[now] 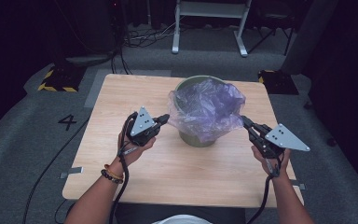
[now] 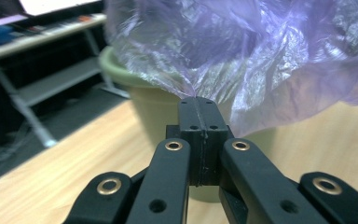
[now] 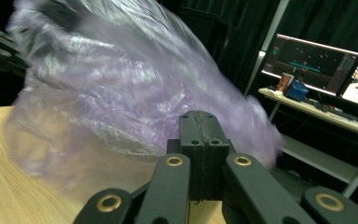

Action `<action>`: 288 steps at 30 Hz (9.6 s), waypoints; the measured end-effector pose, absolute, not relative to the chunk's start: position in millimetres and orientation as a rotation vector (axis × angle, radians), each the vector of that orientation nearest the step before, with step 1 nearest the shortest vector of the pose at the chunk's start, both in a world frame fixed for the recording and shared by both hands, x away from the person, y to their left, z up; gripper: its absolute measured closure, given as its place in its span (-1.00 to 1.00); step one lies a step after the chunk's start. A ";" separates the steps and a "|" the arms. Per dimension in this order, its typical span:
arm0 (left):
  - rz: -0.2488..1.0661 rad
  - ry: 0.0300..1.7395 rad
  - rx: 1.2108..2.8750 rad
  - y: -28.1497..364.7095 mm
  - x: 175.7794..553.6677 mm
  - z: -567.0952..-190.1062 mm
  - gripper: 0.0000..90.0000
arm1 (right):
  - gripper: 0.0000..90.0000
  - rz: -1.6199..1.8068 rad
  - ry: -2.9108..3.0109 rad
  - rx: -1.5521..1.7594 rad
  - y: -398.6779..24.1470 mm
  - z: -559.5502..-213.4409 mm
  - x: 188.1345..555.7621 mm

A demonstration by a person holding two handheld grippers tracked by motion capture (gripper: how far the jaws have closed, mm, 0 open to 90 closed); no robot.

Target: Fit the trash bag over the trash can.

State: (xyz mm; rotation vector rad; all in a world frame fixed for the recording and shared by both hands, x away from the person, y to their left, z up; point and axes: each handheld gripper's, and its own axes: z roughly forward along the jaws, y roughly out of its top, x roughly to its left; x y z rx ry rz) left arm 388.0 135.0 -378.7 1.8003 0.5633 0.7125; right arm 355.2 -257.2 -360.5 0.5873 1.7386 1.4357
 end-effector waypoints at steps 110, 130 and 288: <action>0.600 0.434 1.774 149.0 411.6 -359.7 -0.36 | 0.99 1.386 1.895 0.982 -273.7 -350.9 486.6; 0.698 0.672 1.872 123.9 496.2 -369.5 1.00 | 0.99 1.338 2.006 1.081 -275.6 -368.5 514.3; 0.537 0.626 1.921 128.4 509.7 -385.8 1.00 | 0.95 1.419 2.043 1.077 -271.7 -361.3 537.4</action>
